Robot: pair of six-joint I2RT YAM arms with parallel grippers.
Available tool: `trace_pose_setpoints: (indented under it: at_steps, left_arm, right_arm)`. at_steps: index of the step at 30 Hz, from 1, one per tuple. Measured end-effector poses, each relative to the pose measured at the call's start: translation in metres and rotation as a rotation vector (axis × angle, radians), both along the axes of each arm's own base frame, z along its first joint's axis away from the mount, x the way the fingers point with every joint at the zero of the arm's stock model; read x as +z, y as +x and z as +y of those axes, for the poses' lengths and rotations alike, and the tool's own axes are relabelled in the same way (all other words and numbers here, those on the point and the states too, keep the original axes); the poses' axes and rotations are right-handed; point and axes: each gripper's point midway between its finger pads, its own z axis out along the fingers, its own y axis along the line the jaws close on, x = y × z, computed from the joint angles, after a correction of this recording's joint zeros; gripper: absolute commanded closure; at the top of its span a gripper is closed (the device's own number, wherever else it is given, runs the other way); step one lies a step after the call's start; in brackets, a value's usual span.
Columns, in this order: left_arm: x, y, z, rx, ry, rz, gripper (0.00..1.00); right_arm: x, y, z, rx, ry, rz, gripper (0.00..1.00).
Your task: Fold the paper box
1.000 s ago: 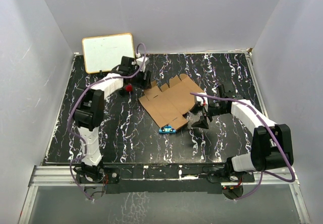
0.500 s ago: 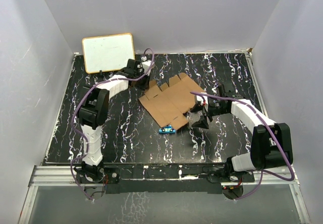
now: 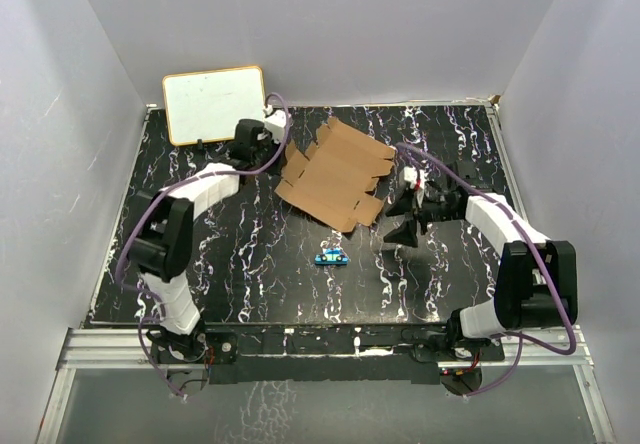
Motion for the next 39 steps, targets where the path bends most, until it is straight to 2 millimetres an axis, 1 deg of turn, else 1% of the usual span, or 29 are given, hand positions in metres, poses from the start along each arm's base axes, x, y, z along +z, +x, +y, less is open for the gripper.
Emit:
trace_pose_setpoints:
  at_steps: [4,8,10,11,16,18,22,25,29,33,36,39]
  left_arm:
    - [0.036,-0.017,0.008,0.039,-0.067,-0.1,1.0]
    - [0.057,-0.038,0.016,0.066,-0.127,-0.17,1.0]
    - [0.062,-0.049,0.019,0.076,-0.152,-0.193,1.0]
    - [0.064,-0.056,0.021,0.081,-0.165,-0.2,1.0]
    - [0.07,-0.084,0.023,0.083,-0.219,-0.231,1.0]
    - [0.073,-0.095,0.023,0.079,-0.24,-0.245,1.0]
    - [0.085,-0.111,0.023,0.066,-0.282,-0.283,1.0]
    - [0.094,-0.12,0.023,0.05,-0.315,-0.317,1.0]
    - [0.101,-0.126,0.02,0.033,-0.354,-0.341,1.0]
    - [0.105,-0.13,0.016,0.011,-0.388,-0.346,1.0]
    - [0.109,-0.133,0.012,-0.01,-0.414,-0.344,1.0]
    - [0.115,-0.136,0.007,-0.034,-0.444,-0.351,1.0]
  right_arm:
    - [0.013,0.016,-0.01,-0.103,0.073,0.08,0.21]
    - [0.03,0.032,-0.019,-0.194,0.164,0.159,0.19]
    - [0.036,0.04,-0.024,-0.244,0.21,0.195,0.16]
    - [0.036,0.042,-0.027,-0.273,0.228,0.218,0.13]
    - [0.026,0.053,-0.044,-0.46,0.292,0.378,0.04]
    - [0.028,0.06,-0.048,-0.525,0.316,0.421,0.04]
    - [0.036,0.072,-0.049,-0.566,0.365,0.455,0.04]
    - [0.031,0.081,-0.049,-0.576,0.396,0.512,0.04]
    - [0.023,0.099,-0.05,-0.592,0.417,0.599,0.05]
    - [0.031,0.119,-0.048,-0.581,0.435,0.604,0.05]
    - [0.037,0.132,-0.043,-0.564,0.455,0.585,0.09]
    - [0.031,0.146,-0.039,-0.549,0.469,0.607,0.09]
